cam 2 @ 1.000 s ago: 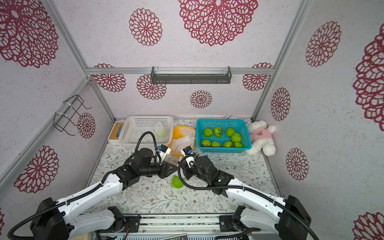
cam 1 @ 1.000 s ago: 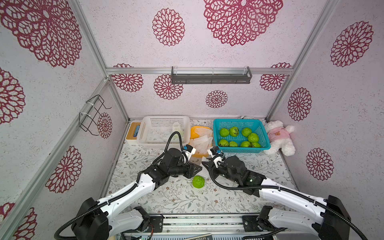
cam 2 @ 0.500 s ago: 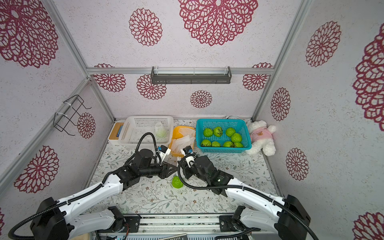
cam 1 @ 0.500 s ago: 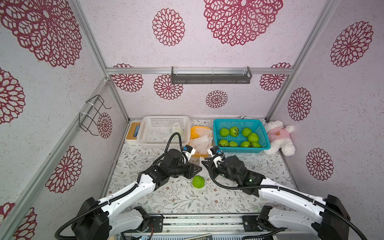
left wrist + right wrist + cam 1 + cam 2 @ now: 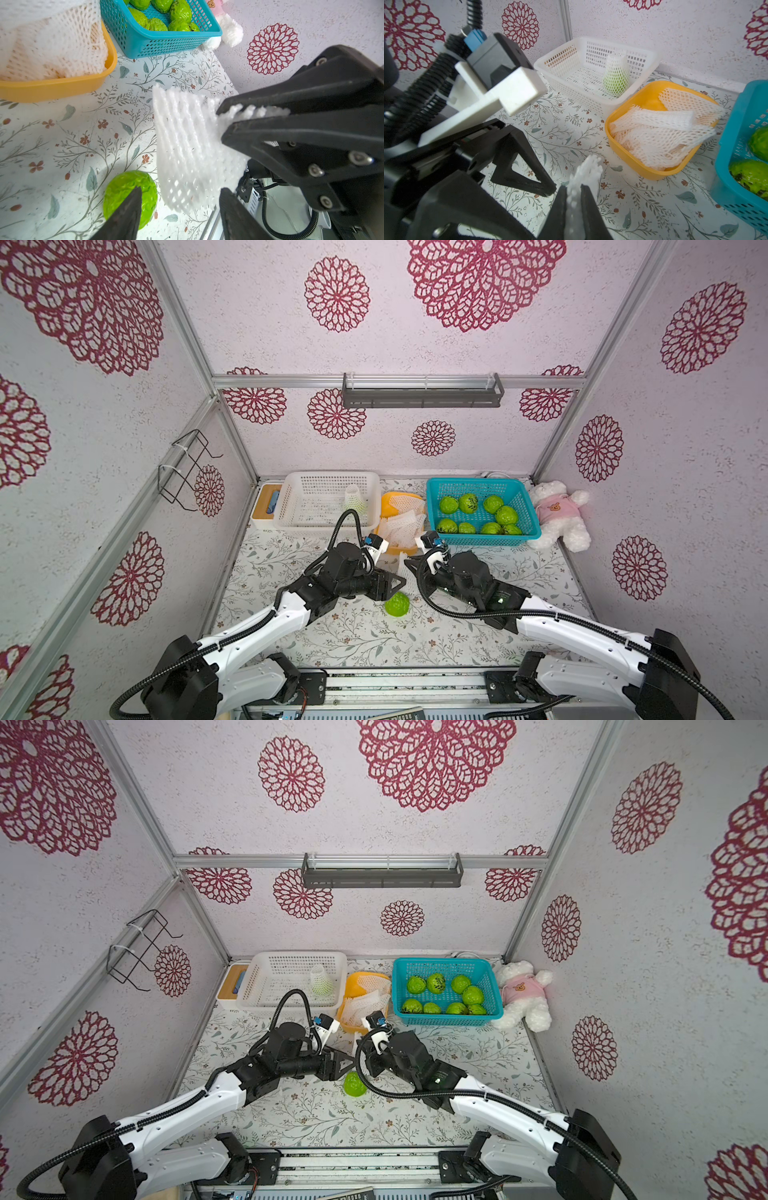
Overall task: Sleeve custard apples in foam nets
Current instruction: Put on the foam net on the custard apple.
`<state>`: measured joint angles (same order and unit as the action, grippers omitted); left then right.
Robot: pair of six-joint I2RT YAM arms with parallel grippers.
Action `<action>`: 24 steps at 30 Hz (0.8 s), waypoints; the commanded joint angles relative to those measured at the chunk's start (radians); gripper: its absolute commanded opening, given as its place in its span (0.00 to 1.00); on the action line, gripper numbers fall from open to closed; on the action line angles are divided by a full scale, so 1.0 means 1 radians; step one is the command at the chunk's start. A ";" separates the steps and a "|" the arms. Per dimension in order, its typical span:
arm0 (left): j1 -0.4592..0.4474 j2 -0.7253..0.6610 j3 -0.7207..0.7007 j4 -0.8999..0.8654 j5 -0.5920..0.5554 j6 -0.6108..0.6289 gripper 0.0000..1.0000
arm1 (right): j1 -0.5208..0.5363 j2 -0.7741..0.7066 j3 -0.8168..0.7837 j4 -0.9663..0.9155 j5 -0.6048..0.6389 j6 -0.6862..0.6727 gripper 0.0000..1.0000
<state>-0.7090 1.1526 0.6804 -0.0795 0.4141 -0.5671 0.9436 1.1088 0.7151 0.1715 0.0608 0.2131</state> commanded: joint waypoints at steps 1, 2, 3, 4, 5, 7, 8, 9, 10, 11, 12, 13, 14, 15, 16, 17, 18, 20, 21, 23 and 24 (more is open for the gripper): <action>-0.004 -0.004 -0.007 0.094 0.032 -0.019 0.59 | 0.003 0.007 0.006 0.055 -0.007 0.019 0.15; -0.004 -0.001 -0.008 0.107 0.044 -0.022 0.56 | 0.004 0.009 0.006 0.057 -0.008 0.019 0.15; -0.004 0.003 -0.006 0.116 0.053 -0.024 0.51 | 0.004 0.009 0.006 0.061 -0.006 0.020 0.15; -0.003 0.004 -0.005 0.122 0.058 -0.024 0.46 | 0.003 0.010 0.005 0.063 -0.003 0.022 0.15; -0.004 0.004 -0.004 0.125 0.065 -0.025 0.41 | 0.003 0.009 0.004 0.066 0.001 0.020 0.15; -0.004 0.004 -0.004 0.128 0.067 -0.025 0.38 | 0.003 0.008 0.004 0.070 0.007 0.023 0.16; -0.004 0.004 -0.004 0.131 0.070 -0.027 0.35 | 0.004 0.008 0.003 0.075 0.008 0.022 0.16; -0.005 0.004 -0.004 0.132 0.071 -0.025 0.33 | 0.003 0.008 0.003 0.078 0.010 0.022 0.16; -0.005 0.004 -0.004 0.131 0.070 -0.027 0.31 | 0.004 0.009 0.002 0.080 0.013 0.023 0.16; -0.005 0.005 -0.005 0.131 0.071 -0.025 0.27 | 0.003 0.009 0.002 0.080 0.015 0.022 0.16; -0.004 0.003 -0.007 0.130 0.071 -0.026 0.24 | 0.004 0.011 0.003 0.082 0.016 0.023 0.17; -0.005 0.003 -0.008 0.130 0.068 -0.026 0.22 | 0.004 0.011 0.002 0.082 0.016 0.022 0.17; -0.004 0.002 -0.009 0.131 0.066 -0.026 0.19 | 0.003 0.012 0.003 0.083 0.017 0.024 0.17; -0.005 0.001 -0.010 0.130 0.065 -0.025 0.17 | 0.003 0.011 0.002 0.084 0.017 0.022 0.18; -0.005 0.001 -0.010 0.129 0.063 -0.026 0.13 | 0.004 0.014 0.003 0.085 0.019 0.025 0.20; -0.005 0.001 -0.012 0.129 0.060 -0.025 0.09 | 0.004 0.013 0.004 0.083 0.022 0.024 0.20; -0.005 -0.001 -0.013 0.126 0.055 -0.027 0.05 | 0.004 0.012 0.003 0.080 0.025 0.023 0.21; -0.004 -0.005 -0.016 0.124 0.045 -0.026 0.00 | 0.004 0.010 0.004 0.079 0.030 0.024 0.23; -0.004 -0.007 -0.016 0.118 0.036 -0.026 0.00 | 0.003 0.009 0.002 0.076 0.033 0.023 0.25; -0.004 -0.011 -0.018 0.111 0.020 -0.024 0.00 | 0.004 0.006 0.001 0.075 0.037 0.024 0.27; -0.004 -0.013 -0.019 0.108 0.011 -0.025 0.00 | 0.003 0.004 0.000 0.074 0.039 0.024 0.28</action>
<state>-0.7090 1.1534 0.6724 0.0177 0.4557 -0.5922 0.9436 1.1244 0.7151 0.2131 0.0753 0.2298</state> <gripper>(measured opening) 0.045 0.272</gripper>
